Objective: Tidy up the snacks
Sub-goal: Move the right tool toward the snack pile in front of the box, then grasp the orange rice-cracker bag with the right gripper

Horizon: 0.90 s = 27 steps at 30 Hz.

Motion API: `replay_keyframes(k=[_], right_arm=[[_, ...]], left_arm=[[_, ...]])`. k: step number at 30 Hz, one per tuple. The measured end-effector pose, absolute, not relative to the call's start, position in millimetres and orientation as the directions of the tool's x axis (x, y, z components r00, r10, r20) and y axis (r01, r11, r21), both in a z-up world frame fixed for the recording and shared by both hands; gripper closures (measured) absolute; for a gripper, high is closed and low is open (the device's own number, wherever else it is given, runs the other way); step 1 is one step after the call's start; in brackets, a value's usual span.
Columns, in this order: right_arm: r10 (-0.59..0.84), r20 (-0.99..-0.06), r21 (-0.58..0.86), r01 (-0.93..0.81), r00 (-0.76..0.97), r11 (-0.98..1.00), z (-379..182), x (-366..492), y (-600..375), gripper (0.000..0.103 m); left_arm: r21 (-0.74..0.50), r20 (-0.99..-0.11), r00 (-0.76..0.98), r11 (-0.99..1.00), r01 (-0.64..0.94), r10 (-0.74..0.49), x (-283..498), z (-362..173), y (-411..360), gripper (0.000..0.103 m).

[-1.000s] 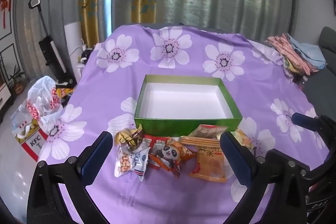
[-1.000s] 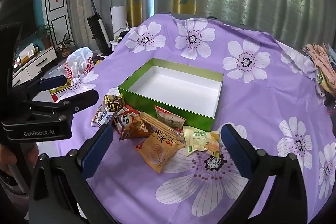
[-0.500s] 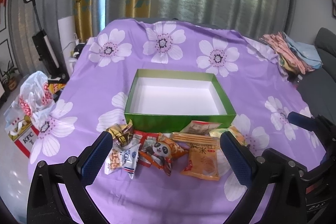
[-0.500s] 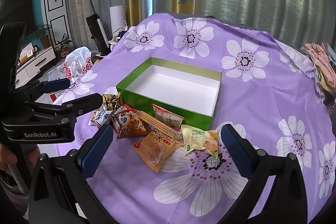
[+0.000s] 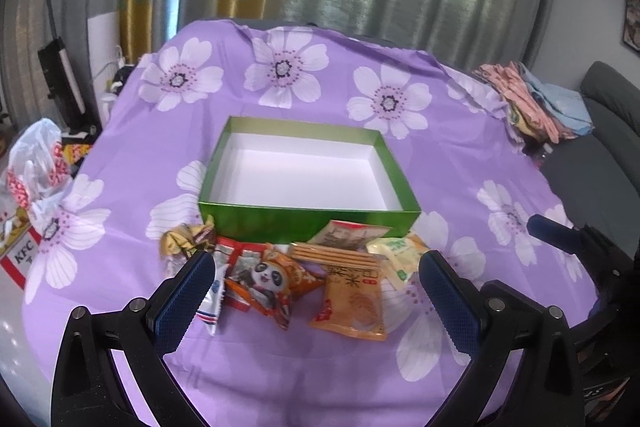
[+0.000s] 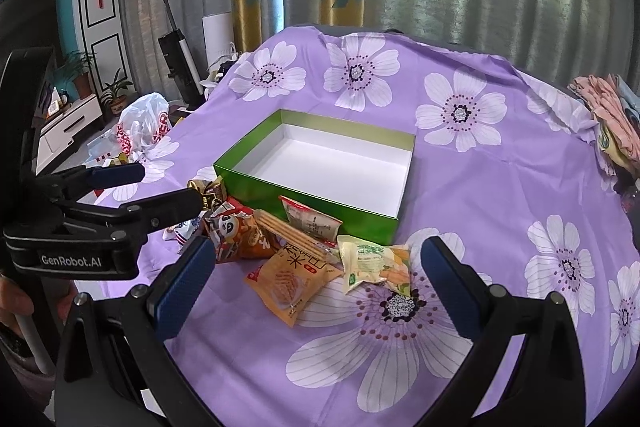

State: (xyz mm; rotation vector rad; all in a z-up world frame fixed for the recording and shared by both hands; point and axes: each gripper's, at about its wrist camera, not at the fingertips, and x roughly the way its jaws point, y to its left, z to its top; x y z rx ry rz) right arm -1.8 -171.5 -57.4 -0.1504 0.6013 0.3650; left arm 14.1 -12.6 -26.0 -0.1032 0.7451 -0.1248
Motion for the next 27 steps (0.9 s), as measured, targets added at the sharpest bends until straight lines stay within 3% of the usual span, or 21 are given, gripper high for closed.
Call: replay_keyframes(k=[17, 21, 27], right_arm=[[0.301, -0.583, 0.010, -0.364, 0.755, 0.932, -74.8, 2.1, -190.9, 0.000], [0.372, -0.613, 0.094, -0.403, 0.696, 0.910, -94.1, 9.5, -197.5, 0.001], [0.490, -0.662, 0.280, -0.420, 0.567, 0.863, -141.2, 23.4, -210.9, 0.015]], left_arm=[[-0.281, -0.682, 0.668, 0.950, 0.138, -0.299, 27.1, -44.7, -27.4, 0.002], [-0.317, -0.692, 0.643, 0.938, 0.137, -0.328, 32.9, -56.8, -28.4, 0.002], [-0.354, -0.723, 0.594, 0.927, 0.123, -0.354, 37.7, -80.1, -22.2, 0.002]])
